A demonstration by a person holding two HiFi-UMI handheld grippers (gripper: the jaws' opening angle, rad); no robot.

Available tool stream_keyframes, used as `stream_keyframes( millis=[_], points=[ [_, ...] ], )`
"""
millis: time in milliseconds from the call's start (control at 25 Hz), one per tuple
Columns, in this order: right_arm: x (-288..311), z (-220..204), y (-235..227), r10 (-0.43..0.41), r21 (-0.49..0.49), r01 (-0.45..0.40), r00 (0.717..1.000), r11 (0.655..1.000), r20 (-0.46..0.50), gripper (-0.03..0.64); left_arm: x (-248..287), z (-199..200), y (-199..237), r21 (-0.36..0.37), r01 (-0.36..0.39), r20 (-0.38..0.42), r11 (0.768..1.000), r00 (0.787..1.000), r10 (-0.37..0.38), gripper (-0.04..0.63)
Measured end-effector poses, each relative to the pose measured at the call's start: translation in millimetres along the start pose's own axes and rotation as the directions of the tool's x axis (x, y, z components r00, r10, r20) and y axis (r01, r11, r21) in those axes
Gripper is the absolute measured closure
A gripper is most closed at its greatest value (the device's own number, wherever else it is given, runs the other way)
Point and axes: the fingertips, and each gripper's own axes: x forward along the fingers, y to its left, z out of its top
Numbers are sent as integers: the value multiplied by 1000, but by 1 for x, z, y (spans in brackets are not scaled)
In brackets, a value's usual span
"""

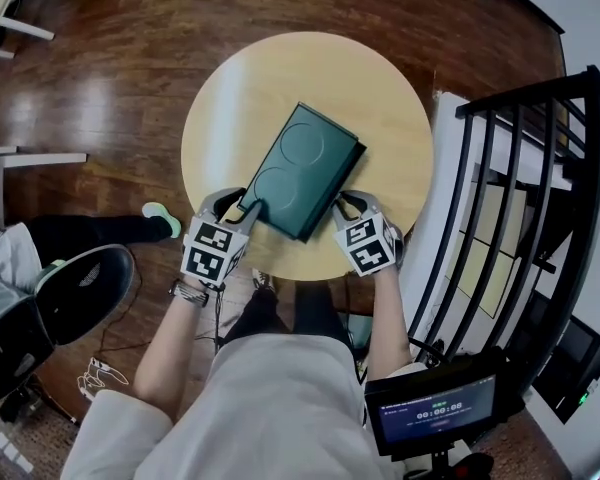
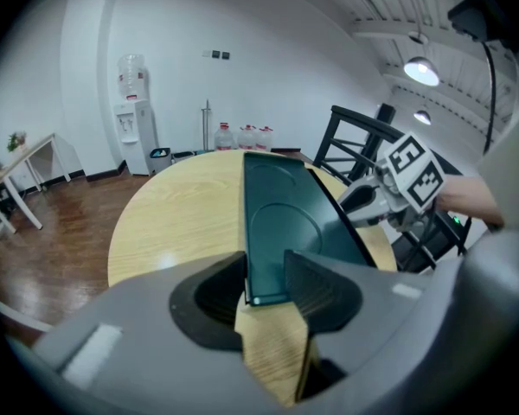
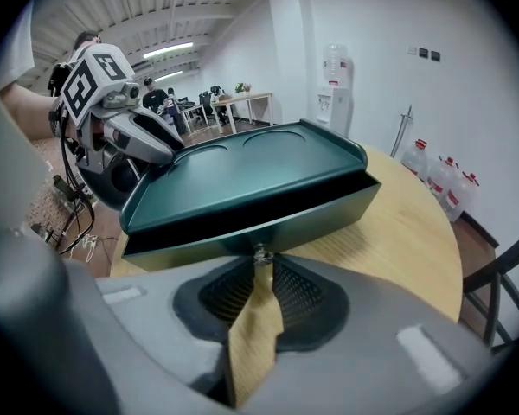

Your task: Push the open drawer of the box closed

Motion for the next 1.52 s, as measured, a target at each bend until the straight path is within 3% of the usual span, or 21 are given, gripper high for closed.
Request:
stream_keyframes(
  millis=[1120,1520],
  points=[
    [16,27,0,-20,-45,19,999,999,-27,548,2,4,3,3,4,-2,1000,1000,-4,436],
    [-1,24,-10,-62,46,62,998,997,-4,546,1,11,3,-22,-28,56,999,998,29,419]
  ],
)
